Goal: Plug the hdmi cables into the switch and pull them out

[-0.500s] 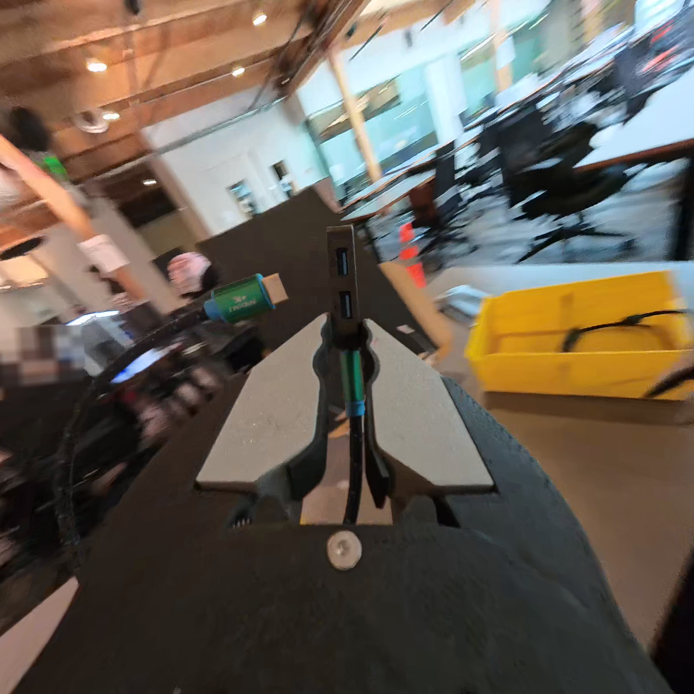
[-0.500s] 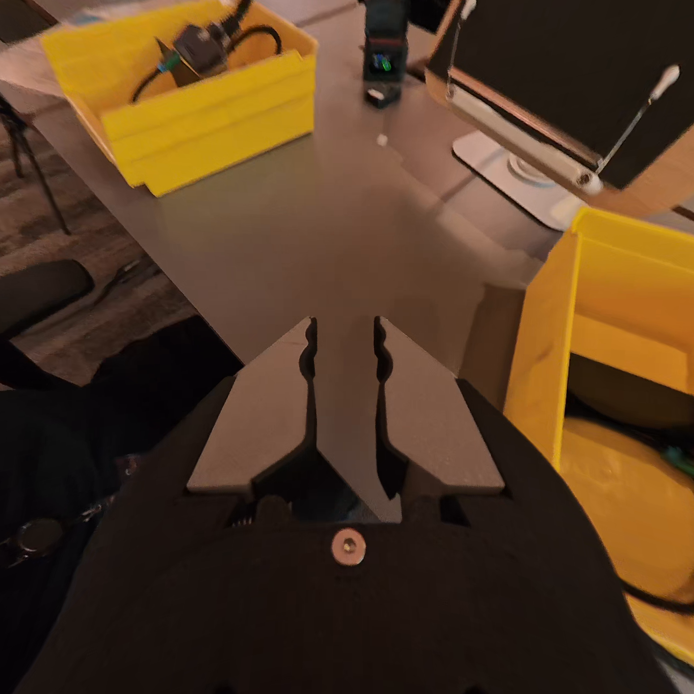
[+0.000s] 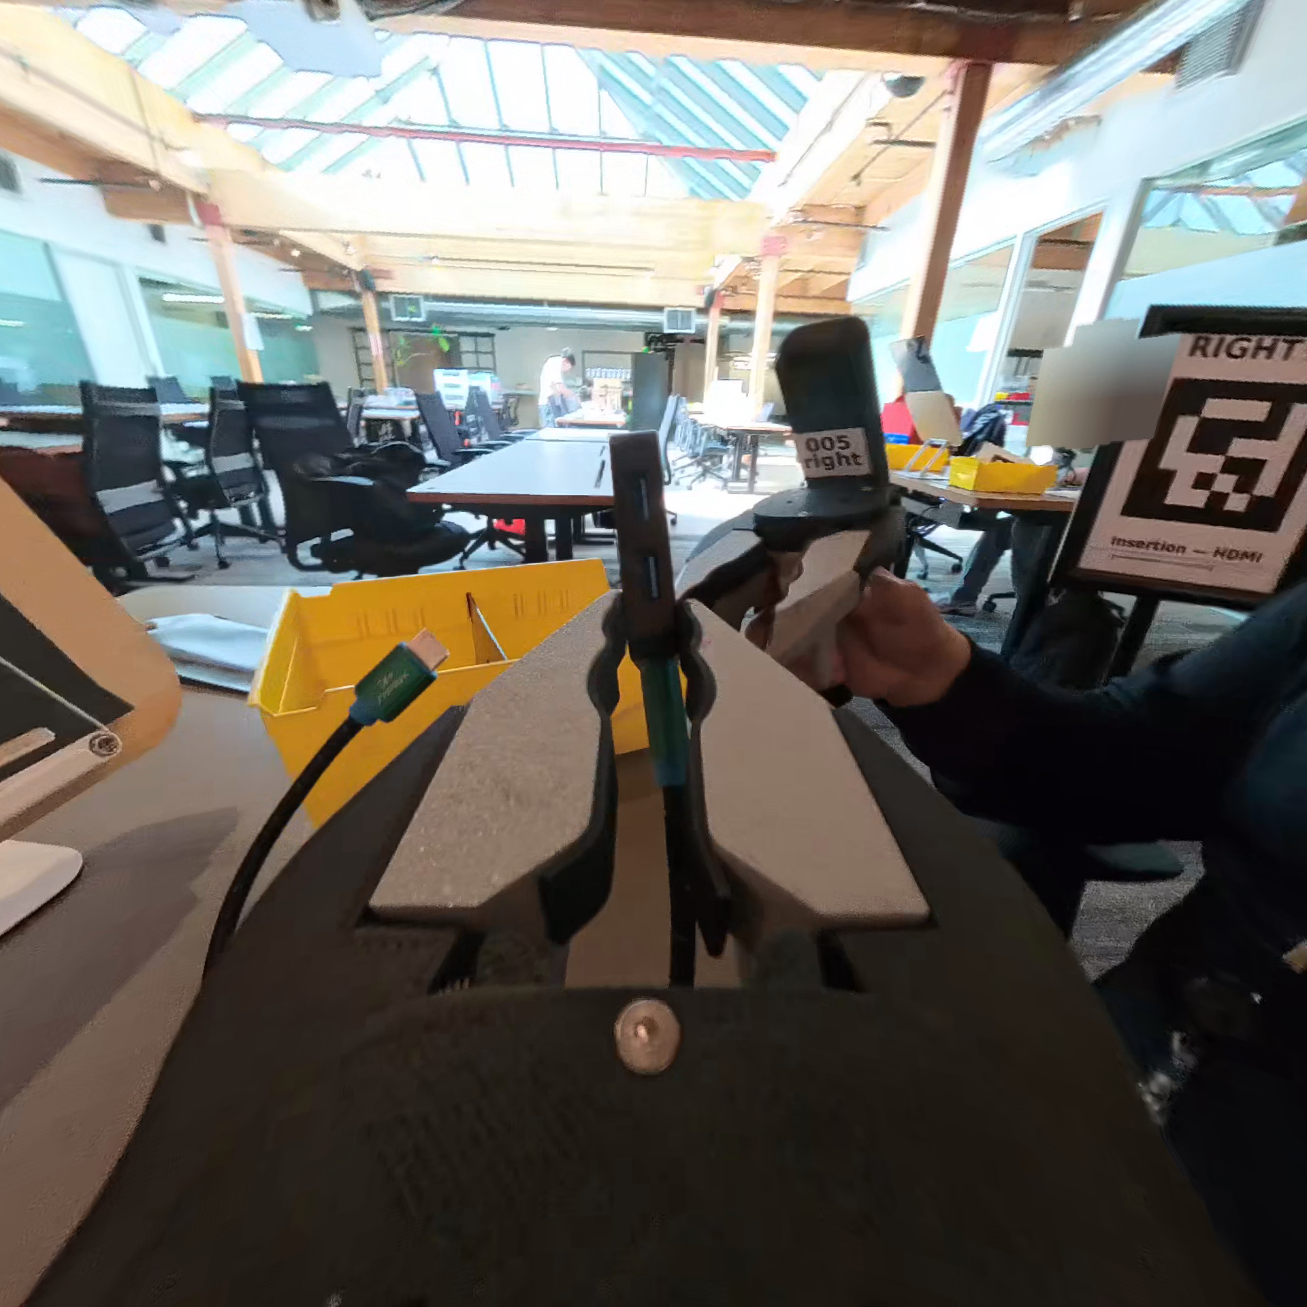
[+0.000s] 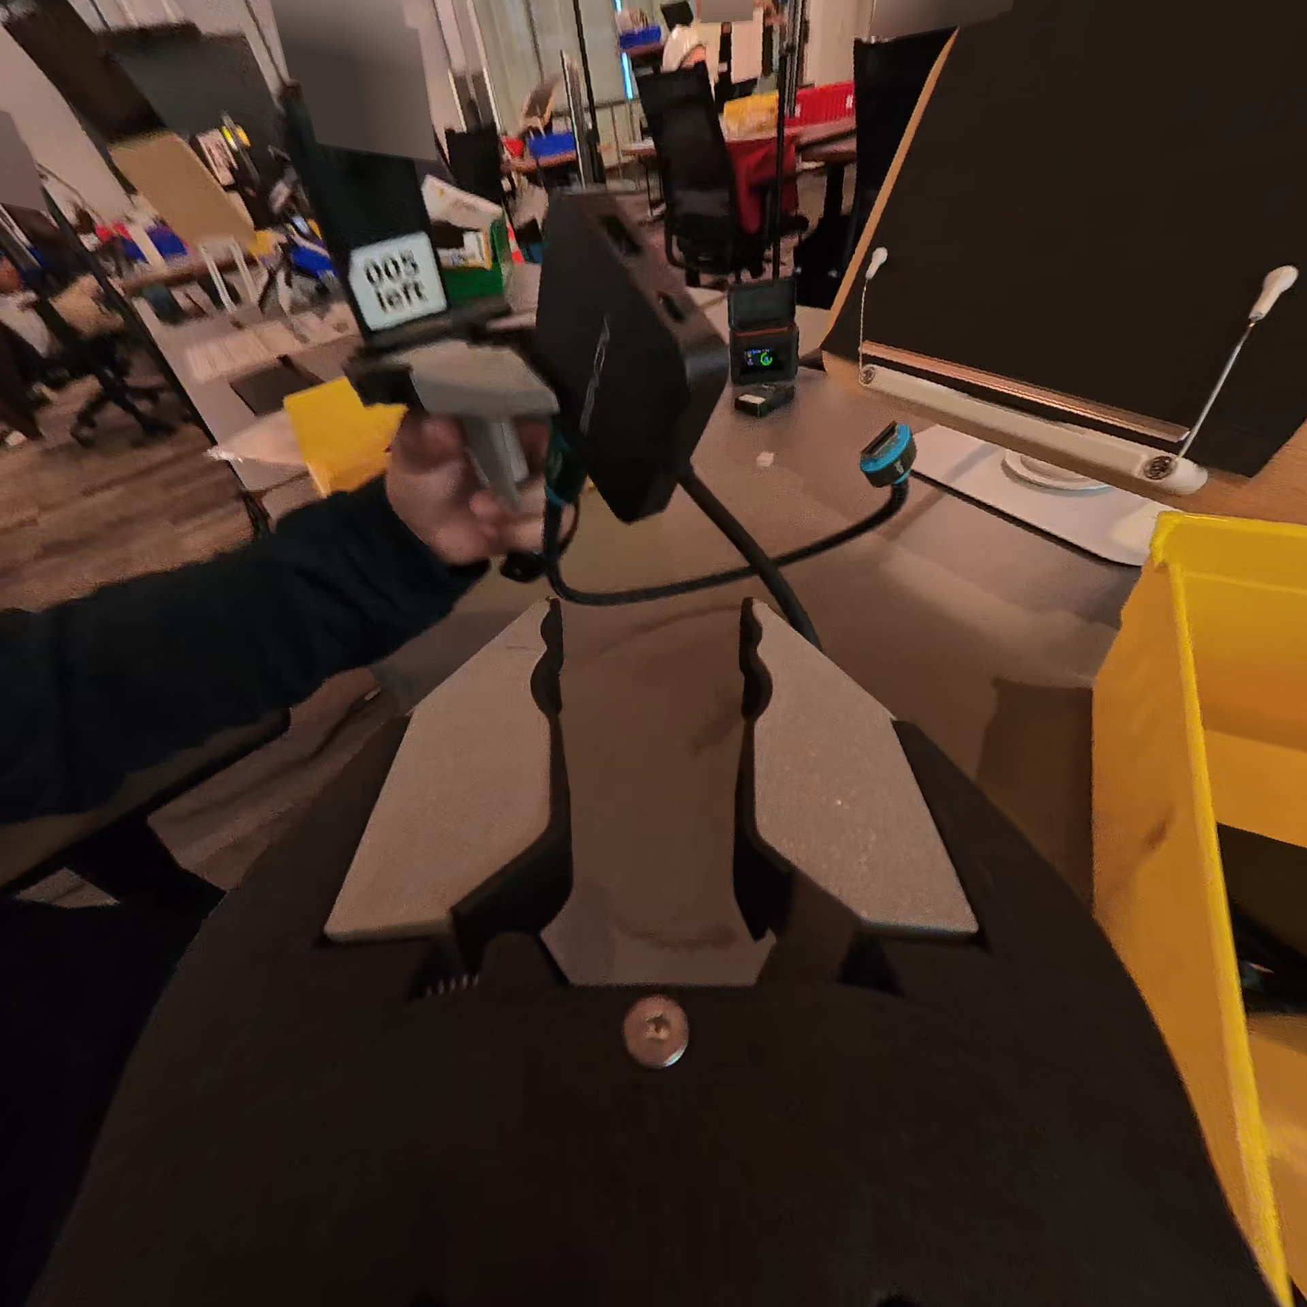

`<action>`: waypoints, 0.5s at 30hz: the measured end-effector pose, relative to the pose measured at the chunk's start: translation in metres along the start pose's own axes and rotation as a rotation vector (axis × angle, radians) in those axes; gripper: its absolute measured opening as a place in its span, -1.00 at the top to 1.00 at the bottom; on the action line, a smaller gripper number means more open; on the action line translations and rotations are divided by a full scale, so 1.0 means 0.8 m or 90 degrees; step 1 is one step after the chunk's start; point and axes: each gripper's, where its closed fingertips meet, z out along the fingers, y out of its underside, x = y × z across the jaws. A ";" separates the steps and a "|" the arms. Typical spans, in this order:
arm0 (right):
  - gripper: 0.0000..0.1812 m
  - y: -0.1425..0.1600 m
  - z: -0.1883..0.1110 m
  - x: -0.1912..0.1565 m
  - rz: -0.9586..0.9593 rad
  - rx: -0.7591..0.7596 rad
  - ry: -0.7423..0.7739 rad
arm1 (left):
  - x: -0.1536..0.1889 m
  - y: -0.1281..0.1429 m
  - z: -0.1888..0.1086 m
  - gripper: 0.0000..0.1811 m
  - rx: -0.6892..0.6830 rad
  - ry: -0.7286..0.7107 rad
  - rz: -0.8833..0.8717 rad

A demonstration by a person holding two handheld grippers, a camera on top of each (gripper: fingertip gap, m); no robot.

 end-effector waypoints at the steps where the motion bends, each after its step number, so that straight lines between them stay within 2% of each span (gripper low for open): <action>1: 0.45 0.000 0.006 0.004 0.011 0.008 -0.006 | -0.007 0.007 -0.002 0.87 0.005 0.007 0.006; 6: 0.48 -0.001 0.040 0.020 0.013 0.035 -0.025 | -0.049 0.027 -0.024 0.87 0.036 0.009 -0.030; 10: 0.45 -0.011 0.067 0.040 -0.028 0.022 -0.005 | -0.079 0.043 -0.027 0.88 0.018 -0.066 -0.003; 15: 0.36 -0.048 0.088 0.069 -0.064 0.040 0.009 | -0.067 0.039 -0.023 0.87 0.025 -0.032 -0.028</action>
